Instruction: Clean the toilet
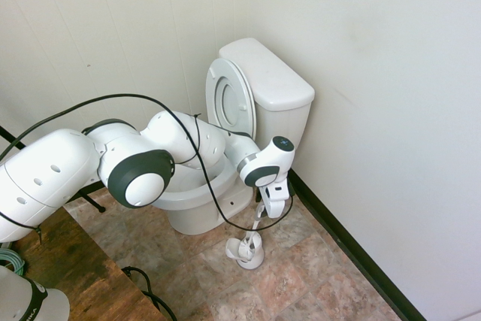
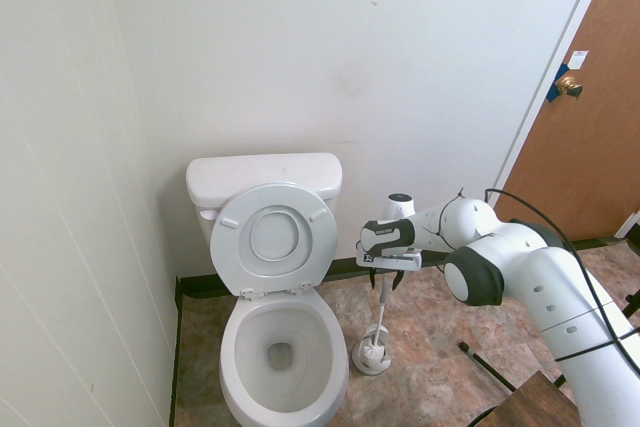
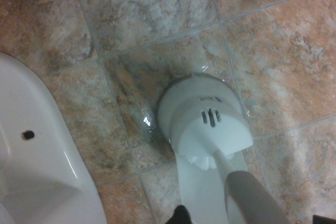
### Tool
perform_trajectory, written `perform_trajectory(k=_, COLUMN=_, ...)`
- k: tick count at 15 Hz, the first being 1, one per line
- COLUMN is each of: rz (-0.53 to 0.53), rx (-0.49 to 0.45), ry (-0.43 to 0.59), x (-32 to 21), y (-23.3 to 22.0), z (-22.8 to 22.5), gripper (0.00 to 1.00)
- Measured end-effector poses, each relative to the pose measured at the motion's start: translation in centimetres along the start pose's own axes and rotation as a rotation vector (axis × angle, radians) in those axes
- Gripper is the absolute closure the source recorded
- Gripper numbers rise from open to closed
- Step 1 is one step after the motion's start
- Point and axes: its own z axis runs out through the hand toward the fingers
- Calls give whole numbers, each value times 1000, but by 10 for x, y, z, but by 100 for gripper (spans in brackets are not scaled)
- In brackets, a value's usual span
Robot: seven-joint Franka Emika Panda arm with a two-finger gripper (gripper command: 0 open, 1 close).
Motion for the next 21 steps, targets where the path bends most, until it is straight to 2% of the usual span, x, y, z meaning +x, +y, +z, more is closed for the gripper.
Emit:
perform_trajectory(k=12, rz=-15, rx=-2, ry=-8, x=8, y=3, z=3, gripper=100)
perform_trajectory(k=18, rz=-48, rx=121, ry=4, x=20, y=47, z=10, gripper=100)
perform_trajectory(k=21, rz=-62, rx=165, ry=7, x=17, y=83, z=18, gripper=100)
